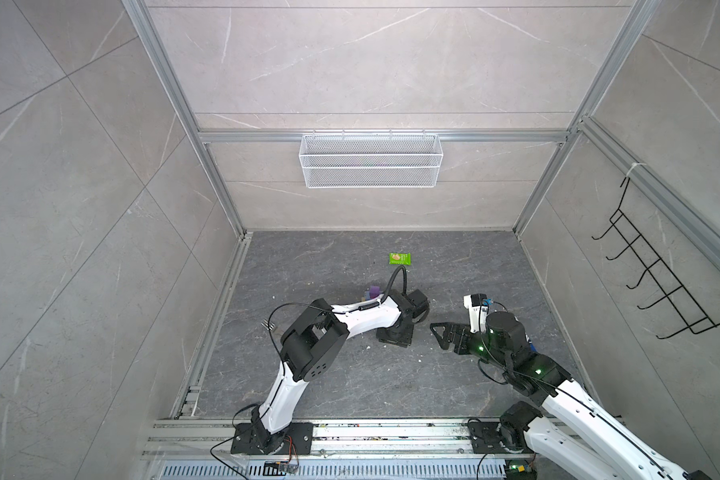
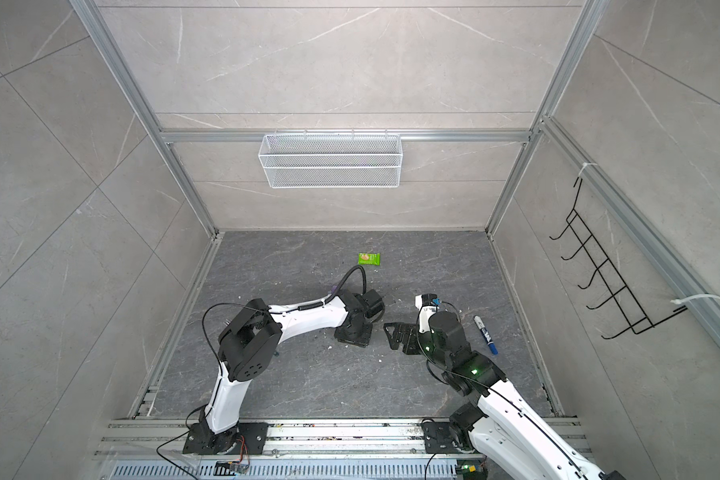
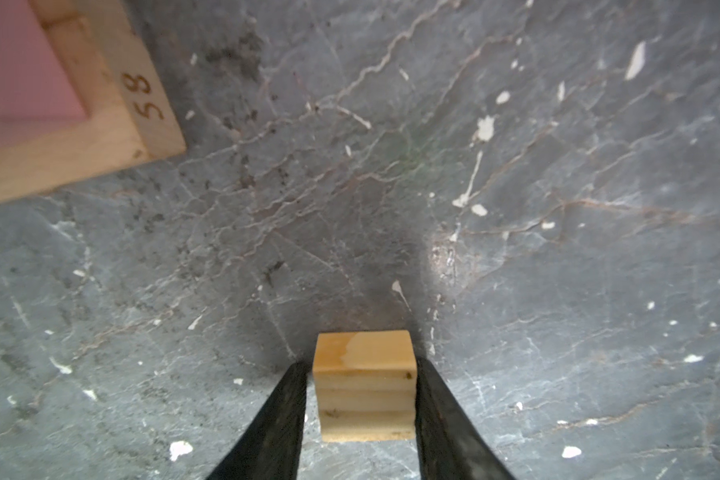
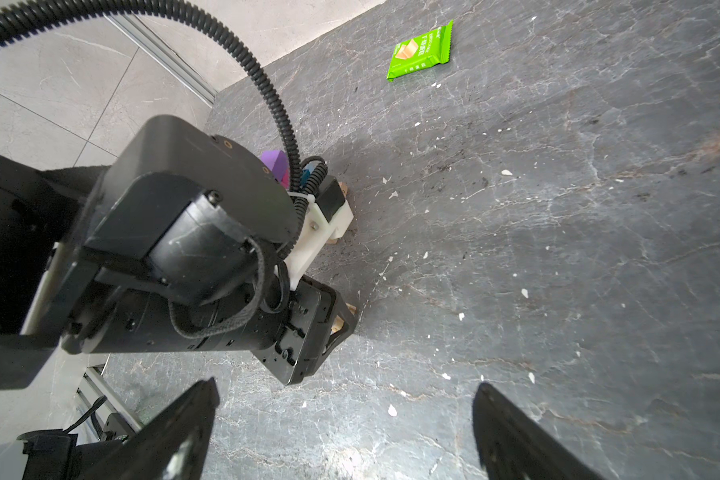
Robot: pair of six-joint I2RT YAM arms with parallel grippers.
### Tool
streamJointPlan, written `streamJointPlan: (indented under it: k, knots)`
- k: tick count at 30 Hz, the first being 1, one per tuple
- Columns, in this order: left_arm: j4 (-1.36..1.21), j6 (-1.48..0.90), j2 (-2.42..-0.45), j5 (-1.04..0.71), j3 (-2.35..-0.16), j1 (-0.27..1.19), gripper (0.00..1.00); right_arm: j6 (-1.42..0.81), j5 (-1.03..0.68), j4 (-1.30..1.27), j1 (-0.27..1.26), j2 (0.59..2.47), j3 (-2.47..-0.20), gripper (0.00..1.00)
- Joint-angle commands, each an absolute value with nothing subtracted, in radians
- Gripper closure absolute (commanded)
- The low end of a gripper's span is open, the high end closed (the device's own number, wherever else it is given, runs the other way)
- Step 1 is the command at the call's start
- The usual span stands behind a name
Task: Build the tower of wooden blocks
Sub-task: 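Lower the left gripper around the wood cube and close on it, then lift the wood cube and carry it above the stack with the left gripper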
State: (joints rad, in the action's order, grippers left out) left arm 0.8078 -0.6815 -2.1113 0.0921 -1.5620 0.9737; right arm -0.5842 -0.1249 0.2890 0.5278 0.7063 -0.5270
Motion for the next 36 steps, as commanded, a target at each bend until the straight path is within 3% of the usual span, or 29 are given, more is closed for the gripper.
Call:
streamJointPlan:
  k: [1,6,16,36]
  knots:
    - [0.859,-0.681,-2.104,0.075,-1.568,0.979,0.58,-0.589,-0.135,0.281,0.531,0.701,-0.526,0.04]
    - [0.857,-0.668,-2.107,0.084,-1.572,0.974,0.61,-0.587,-0.129,0.294,0.531,0.689,-0.526,0.04]
    - [0.893,-0.65,-2.066,0.108,-1.584,0.975,0.82,-0.585,-0.123,0.303,0.531,0.677,-0.522,0.04]
    - [1.002,-0.616,-1.901,0.116,-1.675,0.929,0.84,-0.558,-0.145,0.314,0.531,0.665,-0.531,0.04]
